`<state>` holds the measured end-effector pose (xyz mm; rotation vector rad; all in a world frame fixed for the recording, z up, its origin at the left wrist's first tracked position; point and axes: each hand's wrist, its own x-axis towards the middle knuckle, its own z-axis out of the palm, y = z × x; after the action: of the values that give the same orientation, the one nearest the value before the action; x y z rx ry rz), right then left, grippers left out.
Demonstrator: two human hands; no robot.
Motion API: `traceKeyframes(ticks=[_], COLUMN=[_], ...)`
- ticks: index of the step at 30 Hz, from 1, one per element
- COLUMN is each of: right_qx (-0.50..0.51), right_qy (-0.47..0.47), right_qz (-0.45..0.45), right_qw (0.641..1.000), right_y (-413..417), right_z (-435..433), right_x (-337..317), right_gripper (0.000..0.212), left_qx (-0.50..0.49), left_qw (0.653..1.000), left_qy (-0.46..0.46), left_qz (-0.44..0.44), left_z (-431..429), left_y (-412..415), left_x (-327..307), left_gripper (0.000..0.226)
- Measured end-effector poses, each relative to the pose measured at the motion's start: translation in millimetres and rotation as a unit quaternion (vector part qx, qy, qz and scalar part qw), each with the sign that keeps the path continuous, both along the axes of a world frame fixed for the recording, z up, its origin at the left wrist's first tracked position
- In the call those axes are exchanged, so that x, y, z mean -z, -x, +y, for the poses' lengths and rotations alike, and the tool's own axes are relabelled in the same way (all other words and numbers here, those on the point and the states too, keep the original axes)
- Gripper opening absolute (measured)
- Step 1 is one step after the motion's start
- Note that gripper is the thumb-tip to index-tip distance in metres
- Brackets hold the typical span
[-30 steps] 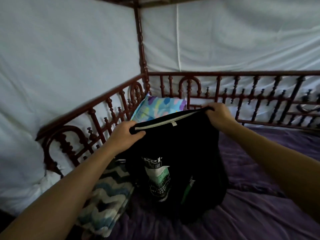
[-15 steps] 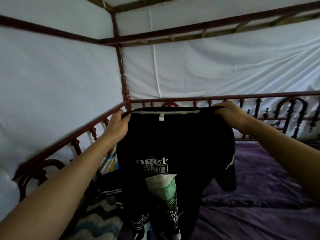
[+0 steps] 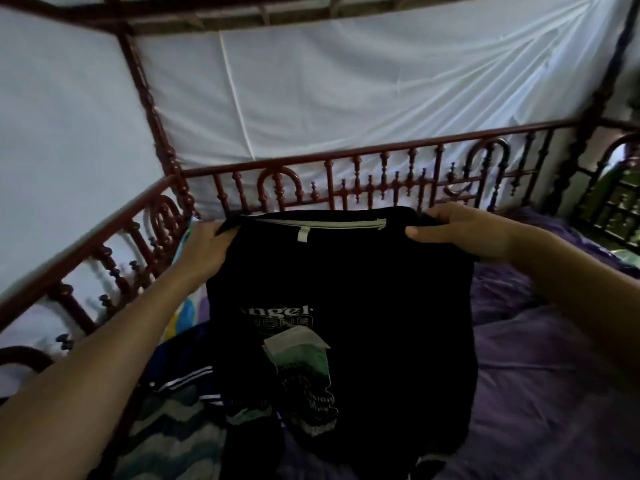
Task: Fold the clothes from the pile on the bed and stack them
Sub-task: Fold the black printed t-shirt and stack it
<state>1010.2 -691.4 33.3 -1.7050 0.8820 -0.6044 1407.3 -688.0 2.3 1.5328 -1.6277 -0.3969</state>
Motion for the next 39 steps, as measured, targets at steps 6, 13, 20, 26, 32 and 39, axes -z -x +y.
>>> traceKeyframes(ticks=[6,13,20,26,32,39], right_qx=[0.048,0.195,0.417,0.519,0.580,0.572], right_qy=[-0.088,-0.028,-0.024,-0.039,-0.098,-0.252], right_qz=[0.032,0.121,0.218,0.257,0.277,0.315], right_qw=[0.994,0.973,0.882,0.814,0.760,0.714], right_y=[22.9,76.7,205.9,327.6,485.0,640.1], right_z=[55.4,89.9,118.7,141.5,117.4,73.2], right_x=[44.0,96.4,177.5,245.6,345.7,459.7], right_gripper=[0.026,0.028,0.037,0.029,0.037,0.025], left_qx=[0.081,0.027,0.186,0.273,0.300,0.261], left_qw=[0.995,0.965,0.953,0.916,0.884,0.863], left_qy=[-0.035,-0.073,-0.199,-0.293,-0.355,-0.432], left_qz=[-0.040,-0.251,-0.134,0.021,0.041,0.016], left_z=[-49.6,-119.6,-135.3,-141.4,-169.2,-198.6], left_y=[32.4,168.8,349.8,514.7,697.1,877.5], left_x=[7.9,58.5,93.9,141.3,221.7,348.7], left_gripper=[0.033,0.026,0.019,0.026,0.044,0.024])
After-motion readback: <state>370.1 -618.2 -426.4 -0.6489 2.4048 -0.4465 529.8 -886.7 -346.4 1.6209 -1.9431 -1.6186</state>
